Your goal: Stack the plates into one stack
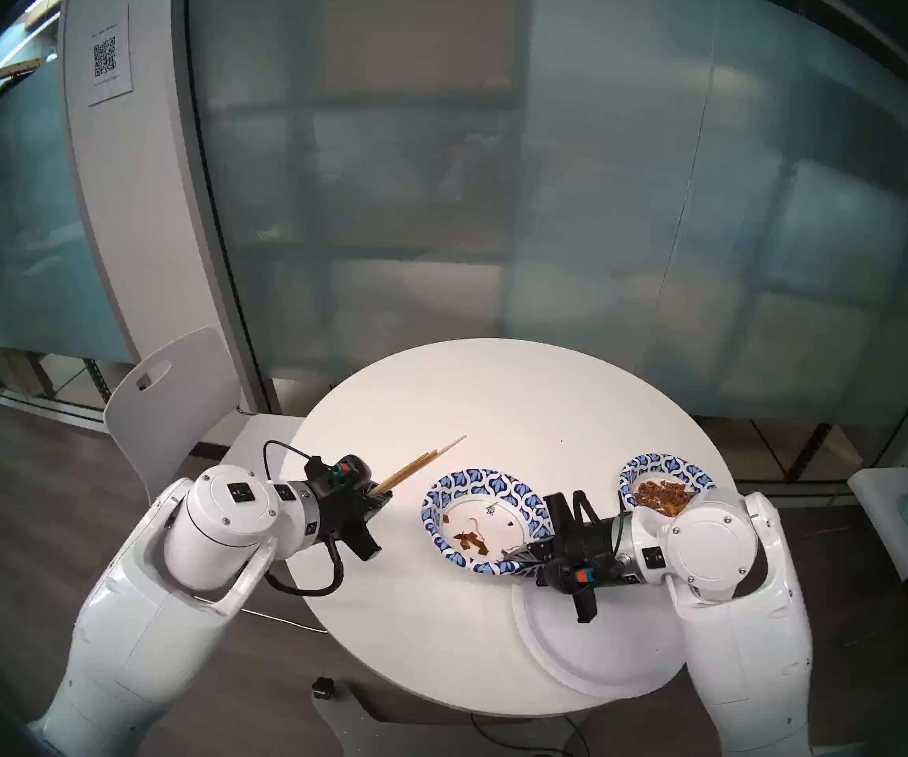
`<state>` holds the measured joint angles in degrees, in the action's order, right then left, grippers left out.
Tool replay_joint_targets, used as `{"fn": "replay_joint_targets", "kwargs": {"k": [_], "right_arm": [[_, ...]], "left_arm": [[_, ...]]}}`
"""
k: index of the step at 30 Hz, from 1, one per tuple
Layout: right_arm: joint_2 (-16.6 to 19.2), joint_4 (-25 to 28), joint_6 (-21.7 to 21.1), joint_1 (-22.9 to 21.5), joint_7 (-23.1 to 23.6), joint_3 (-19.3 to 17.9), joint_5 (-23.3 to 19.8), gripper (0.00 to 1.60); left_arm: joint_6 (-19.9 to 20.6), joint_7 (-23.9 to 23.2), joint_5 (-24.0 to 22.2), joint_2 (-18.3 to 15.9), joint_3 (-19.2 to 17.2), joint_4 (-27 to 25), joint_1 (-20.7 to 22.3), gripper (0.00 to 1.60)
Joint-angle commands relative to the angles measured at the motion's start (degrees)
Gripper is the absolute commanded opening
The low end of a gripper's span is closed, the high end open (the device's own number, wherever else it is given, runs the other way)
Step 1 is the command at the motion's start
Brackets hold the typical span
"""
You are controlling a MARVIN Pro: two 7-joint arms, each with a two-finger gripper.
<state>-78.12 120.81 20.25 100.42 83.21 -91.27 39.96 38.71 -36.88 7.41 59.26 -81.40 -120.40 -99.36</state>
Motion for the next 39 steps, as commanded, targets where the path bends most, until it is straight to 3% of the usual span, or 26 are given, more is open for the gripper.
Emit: {"fn": "replay_joint_targets", "kwargs": {"k": [1, 18, 31, 32, 39], "right_arm": [[0.73, 7.26, -1.24, 6.92, 0.52, -4.49, -2.10, 0.00], [-2.95, 18.43, -4.12, 19.91, 1.79, -16.99, -4.67, 0.00], [-7.38, 19.19, -2.98, 28.32, 1.79, -21.89, -5.49, 0.00], [-7.67, 19.19, -2.34, 31.27, 1.79, -22.64, -6.26, 0.00], [-11.04, 19.19, 0.15, 33.71, 1.79, -24.69, -5.89, 0.00]], "left_arm": [[-0.21, 0.06, 0.29, 0.23, 1.00, -1.27, 0.78, 0.00], [-0.03, 1.00, 1.71, 0.96, 6.02, -1.85, 0.99, 0.00], [0.05, 1.53, 3.07, 1.34, 8.83, -2.28, 0.89, 0.00], [0.10, 1.56, 3.20, 1.34, 9.04, -2.35, 0.88, 0.00], [0.28, 1.77, 3.65, 1.35, 9.76, -2.59, 0.82, 0.00]]}}
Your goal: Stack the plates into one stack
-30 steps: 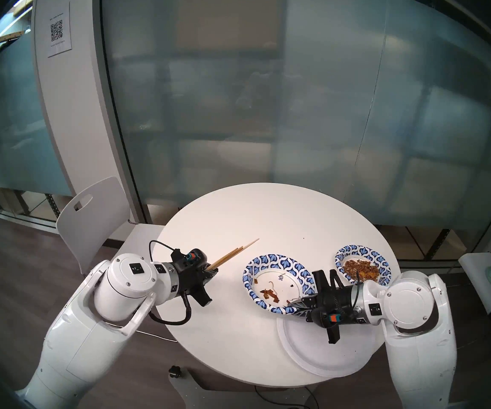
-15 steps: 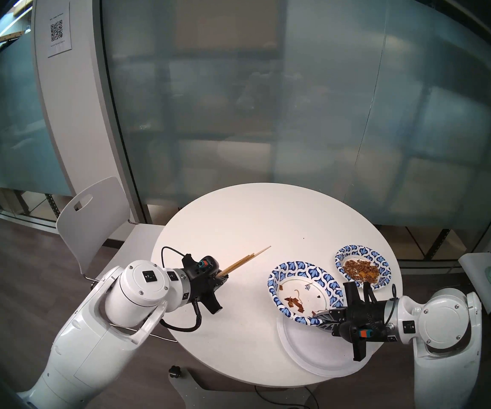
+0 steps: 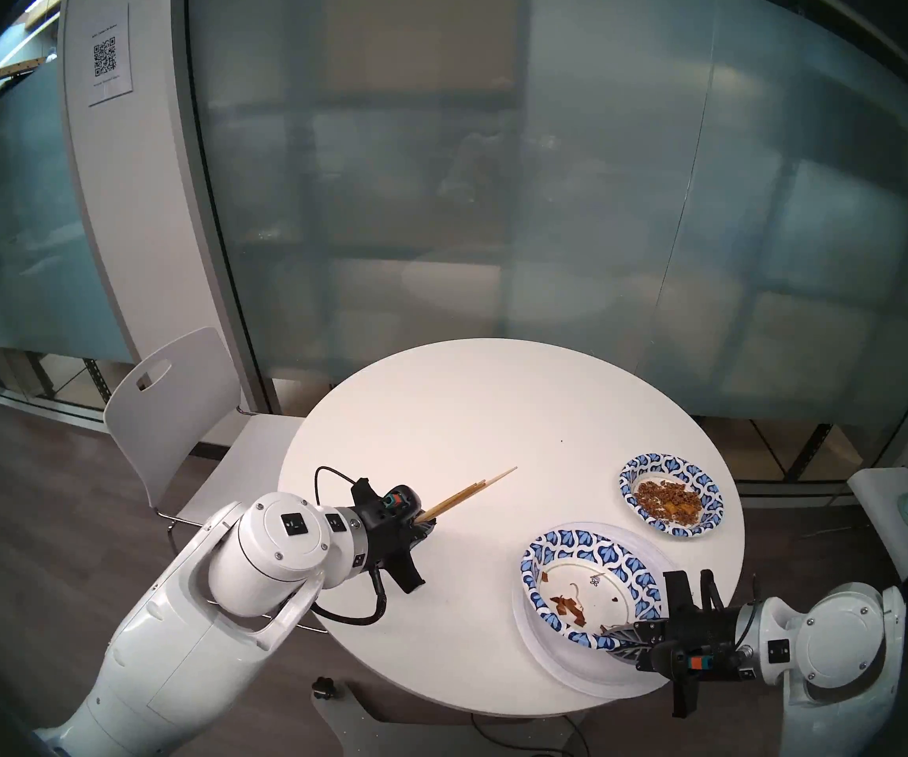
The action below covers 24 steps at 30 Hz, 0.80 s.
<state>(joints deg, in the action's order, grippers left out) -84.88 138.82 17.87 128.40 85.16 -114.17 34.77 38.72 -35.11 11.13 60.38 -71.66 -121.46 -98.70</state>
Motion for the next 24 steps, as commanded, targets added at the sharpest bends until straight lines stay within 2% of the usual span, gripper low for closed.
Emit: {"fn": "replay_joint_targets", "kwargs": {"k": [1, 7, 8, 10, 14, 20, 24], "right_arm": [[-4.82, 1.18, 3.39, 6.73, -0.16, -2.18, -1.01, 0.00], [-6.97, 1.18, 7.12, 11.44, -0.16, -3.91, -2.02, 0.00], [-7.91, 1.18, 7.71, 10.96, -0.16, -4.18, -1.77, 0.00], [-7.78, 1.18, 8.64, 12.46, -0.32, -4.42, -2.04, 0.00], [-7.09, 1.18, 10.22, 15.26, -4.52, -4.67, -1.76, 0.00], [-6.87, 1.18, 10.98, 15.43, -6.50, -4.34, -0.22, 0.00], [-5.63, 0.87, 11.21, 12.73, -7.85, -3.85, 1.47, 0.00]], "left_arm": [[0.33, 0.06, 0.01, 0.21, 0.08, -1.58, 0.15, 0.00], [0.71, 0.25, 0.29, 0.10, 0.21, -1.84, 0.01, 0.00], [0.77, 0.29, 0.31, 0.11, 0.19, -1.86, -0.03, 0.00], [0.87, 0.32, 0.32, 0.08, 0.15, -1.91, -0.10, 0.00], [1.03, 0.42, 0.31, 0.03, 0.06, -2.00, -0.29, 0.00], [0.90, 0.53, 0.16, -0.03, -0.11, -1.94, -0.58, 0.00], [0.72, 0.67, 0.01, 0.02, -0.24, -1.81, -0.76, 0.00]]}}
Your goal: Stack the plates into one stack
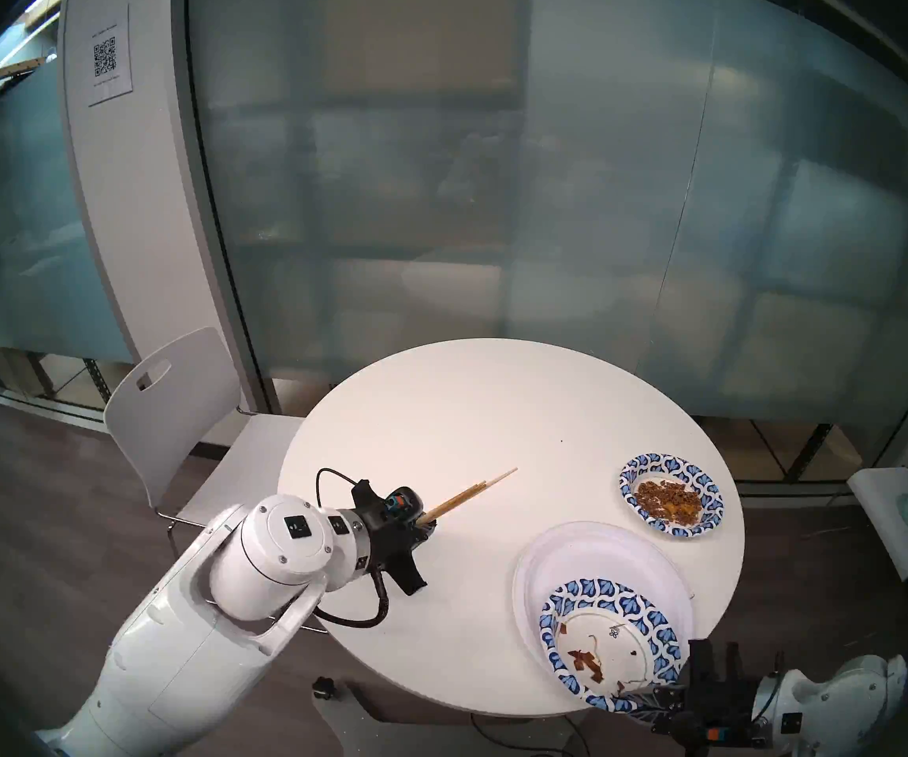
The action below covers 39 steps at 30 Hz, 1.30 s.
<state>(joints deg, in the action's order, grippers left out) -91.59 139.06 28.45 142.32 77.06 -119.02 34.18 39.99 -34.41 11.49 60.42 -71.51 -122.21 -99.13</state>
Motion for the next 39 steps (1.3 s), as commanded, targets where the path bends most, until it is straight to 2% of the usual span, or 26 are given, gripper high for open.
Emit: {"fn": "replay_joint_targets", "kwargs": {"k": [1, 5, 17, 32, 33, 34, 37, 39], "right_arm": [[1.62, -0.37, 0.41, -2.17, 0.16, 0.97, 1.98, 0.00], [2.70, -1.73, -0.12, -5.47, -0.92, 1.00, 2.36, 0.00], [5.34, -3.28, -3.31, -10.46, 1.54, 0.72, 1.13, 0.00], [6.48, -7.58, -4.72, -12.69, 3.49, 1.20, 0.76, 0.00], [6.55, -7.65, -4.82, -12.78, 3.62, 1.23, 0.82, 0.48], [6.58, -7.74, -4.82, -12.86, 3.64, 1.22, 0.78, 0.53], [6.83, -7.66, -4.93, -13.11, 3.93, 0.92, 0.43, 0.51], [6.93, -7.20, -5.17, -13.14, 4.30, 0.67, 0.07, 0.60]], "left_arm": [[-0.54, 0.03, -0.37, -0.03, -0.43, -1.08, -0.38, 0.00], [-0.54, 0.17, -0.63, -0.14, -0.84, -1.10, -0.56, 0.00], [-0.59, 0.17, -1.42, -0.21, -2.01, -0.39, -0.28, 0.00], [-0.71, 0.12, -1.60, -0.35, -1.75, 0.19, 0.08, 0.00], [-0.72, 0.13, -1.61, -0.34, -1.72, 0.20, 0.09, 0.00], [-0.73, 0.14, -1.61, -0.33, -1.71, 0.21, 0.09, 0.00], [-0.65, 0.17, -1.65, -0.33, -1.71, 0.15, 0.08, 0.00], [-0.59, 0.21, -1.62, -0.33, -1.70, 0.12, 0.12, 0.00]]}}
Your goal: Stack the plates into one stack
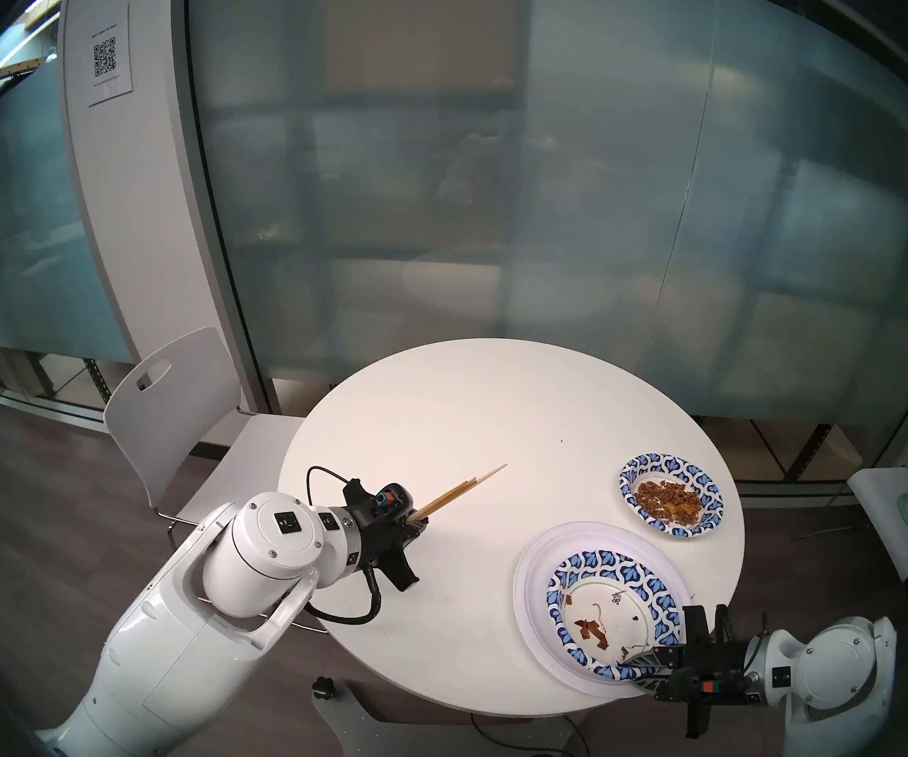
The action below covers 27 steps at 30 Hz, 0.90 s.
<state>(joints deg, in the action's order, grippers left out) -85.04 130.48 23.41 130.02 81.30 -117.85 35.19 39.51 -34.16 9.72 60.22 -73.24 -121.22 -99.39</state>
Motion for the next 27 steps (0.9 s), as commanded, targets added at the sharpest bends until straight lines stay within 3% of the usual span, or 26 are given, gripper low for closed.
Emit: {"fn": "replay_joint_targets", "kwargs": {"k": [1, 9, 10, 16, 18, 27], "right_arm": [[0.43, 1.71, -0.21, -0.77, 0.21, -0.64, -1.10, 0.65], [0.33, 4.71, -0.83, -0.18, 1.18, -2.06, -2.73, 0.93], [0.29, 5.10, -1.02, -0.09, 1.36, -2.20, -2.99, 1.03], [-0.38, 7.11, -1.22, 1.15, 1.67, -2.80, -4.01, 1.17], [-0.61, 7.86, -1.59, 1.76, 1.98, -3.03, -4.23, 1.35], [-1.94, 9.52, -1.69, 4.46, 2.36, -5.34, -6.56, 1.45]], "left_arm": [[-0.11, -0.01, 0.17, -0.12, 0.02, -0.83, 0.42, 0.00], [-0.22, -0.11, 0.12, -0.14, 0.12, -0.43, 0.76, 0.00], [-0.22, -0.12, 0.11, -0.14, 0.14, -0.41, 0.78, 0.00], [-0.11, -0.21, 0.02, -0.17, 0.21, -0.47, 0.87, 0.00], [-0.09, -0.18, 0.04, -0.14, 0.25, -0.42, 0.96, 0.00], [-0.02, -0.21, -0.07, 0.01, 0.28, 0.00, 1.29, 0.00]]}}
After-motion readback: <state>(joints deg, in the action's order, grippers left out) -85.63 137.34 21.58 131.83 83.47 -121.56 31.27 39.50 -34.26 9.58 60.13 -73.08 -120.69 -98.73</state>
